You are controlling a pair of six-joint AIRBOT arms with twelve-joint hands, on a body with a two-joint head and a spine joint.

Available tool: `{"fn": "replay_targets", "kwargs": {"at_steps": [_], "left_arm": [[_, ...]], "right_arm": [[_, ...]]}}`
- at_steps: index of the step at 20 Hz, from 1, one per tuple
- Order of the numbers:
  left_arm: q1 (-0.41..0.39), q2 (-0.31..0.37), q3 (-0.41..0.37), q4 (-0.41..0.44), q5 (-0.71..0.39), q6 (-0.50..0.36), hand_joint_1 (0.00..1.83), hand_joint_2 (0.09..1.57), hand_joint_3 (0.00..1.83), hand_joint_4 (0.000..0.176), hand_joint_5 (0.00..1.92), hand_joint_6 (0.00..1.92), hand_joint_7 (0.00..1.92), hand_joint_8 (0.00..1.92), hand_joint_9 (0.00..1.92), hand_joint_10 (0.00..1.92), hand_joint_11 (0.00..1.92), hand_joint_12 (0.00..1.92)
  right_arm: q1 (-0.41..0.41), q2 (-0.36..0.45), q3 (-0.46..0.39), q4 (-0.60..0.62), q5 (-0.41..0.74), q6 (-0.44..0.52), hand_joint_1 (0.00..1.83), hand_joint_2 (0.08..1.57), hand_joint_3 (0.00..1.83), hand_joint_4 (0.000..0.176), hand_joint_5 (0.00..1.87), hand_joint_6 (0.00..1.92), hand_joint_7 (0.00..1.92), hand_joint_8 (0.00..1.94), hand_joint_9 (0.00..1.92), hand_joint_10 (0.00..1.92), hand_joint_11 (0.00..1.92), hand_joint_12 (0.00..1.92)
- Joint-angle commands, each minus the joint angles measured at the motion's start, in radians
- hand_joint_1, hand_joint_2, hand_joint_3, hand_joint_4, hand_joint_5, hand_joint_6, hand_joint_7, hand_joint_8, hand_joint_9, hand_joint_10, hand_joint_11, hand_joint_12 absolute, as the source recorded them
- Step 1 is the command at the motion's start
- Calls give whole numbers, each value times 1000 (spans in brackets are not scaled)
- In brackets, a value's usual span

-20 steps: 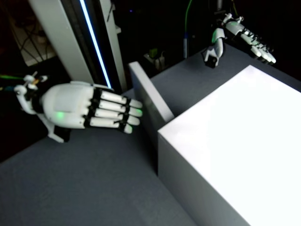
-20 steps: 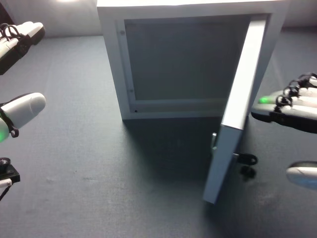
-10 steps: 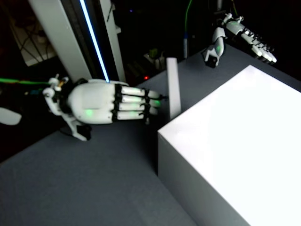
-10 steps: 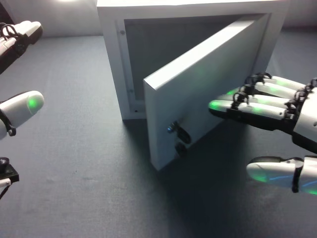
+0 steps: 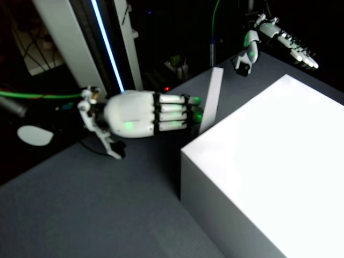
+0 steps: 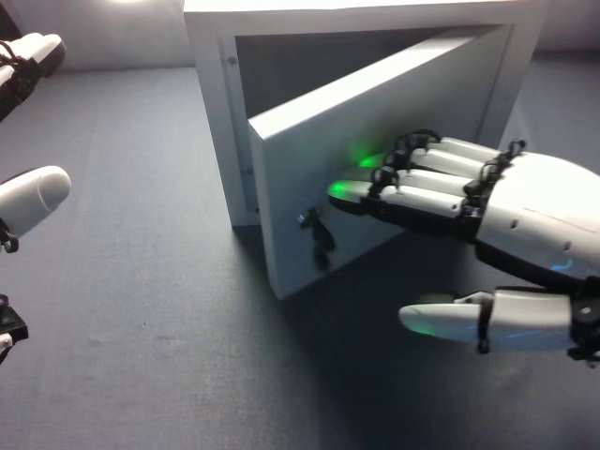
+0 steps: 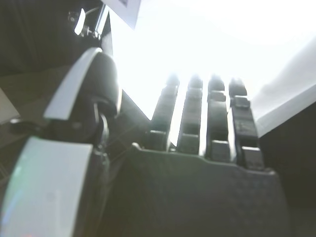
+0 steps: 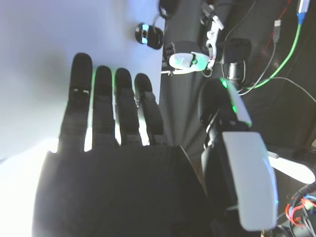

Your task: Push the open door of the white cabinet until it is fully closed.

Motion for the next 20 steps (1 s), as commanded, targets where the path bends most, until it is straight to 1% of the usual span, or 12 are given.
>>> {"fn": "replay_targets", "kwargs": {"at_steps": [1,2,3,4,5,9,10,12,14,15,18,20], "left_arm": [[-2,7,1,-22,-126,-5,150,1450,1,0,24,0,0,0,0,0,7,9],[-1,7,1,-22,-126,-5,156,1452,1,0,22,0,0,0,0,0,1,7],[-1,7,1,-23,-126,-5,160,1457,3,0,21,0,0,0,0,0,0,4],[0,7,1,-23,-126,-5,174,1459,2,0,18,0,0,0,0,0,0,0],[0,6,1,-23,-125,-5,210,1460,1,0,18,0,0,0,0,0,0,0],[1,5,2,-23,-122,-5,250,1466,1,0,28,3,0,0,0,0,15,7],[1,4,3,-23,-121,-5,274,1462,0,0,37,4,0,0,0,0,34,20],[1,4,3,-23,-120,-5,273,1455,0,0,46,5,0,0,0,0,49,31],[1,4,2,-22,-118,-5,251,1453,0,0,45,2,0,0,0,0,56,49],[1,4,2,-22,-119,-5,256,1445,5,0,60,1,0,0,0,0,10,165],[2,4,2,-22,-122,-5,241,1445,5,0,62,0,0,0,0,0,0,186],[2,4,1,-22,-123,-5,234,1453,1,0,42,1,0,0,0,0,0,86]], "right_arm": [[21,-8,9,19,99,7,486,1271,0,0,129,1,143,1,57,191,0,594],[29,-17,15,19,91,7,469,1269,0,0,118,5,160,4,108,154,0,763],[41,-30,25,19,78,7,497,1255,0,0,133,6,183,5,147,121,0,868],[46,-38,32,19,71,7,479,1257,0,0,127,1,162,4,141,84,0,808],[58,-51,44,21,53,7,482,1257,0,0,113,4,118,9,118,35,0,536],[82,-81,73,41,22,2,466,1286,4,0,84,0,94,0,98,7,0,507],[86,-86,78,60,5,-17,389,1295,7,0,34,1,33,1,70,2,0,507],[88,-88,82,95,-7,-49,320,1289,0,0,23,0,0,0,5,1,0,304],[88,-88,88,111,-10,-55,303,1289,0,0,6,4,0,0,0,0,0,156],[88,-87,88,112,-10,-55,332,1276,0,0,13,6,0,0,0,0,0,5],[88,-86,81,106,-9,-55,336,1268,0,0,40,12,0,0,0,0,0,0],[88,-86,67,86,-4,-53,203,1300,10,0,2,0,0,0,0,0,0,0]]}}
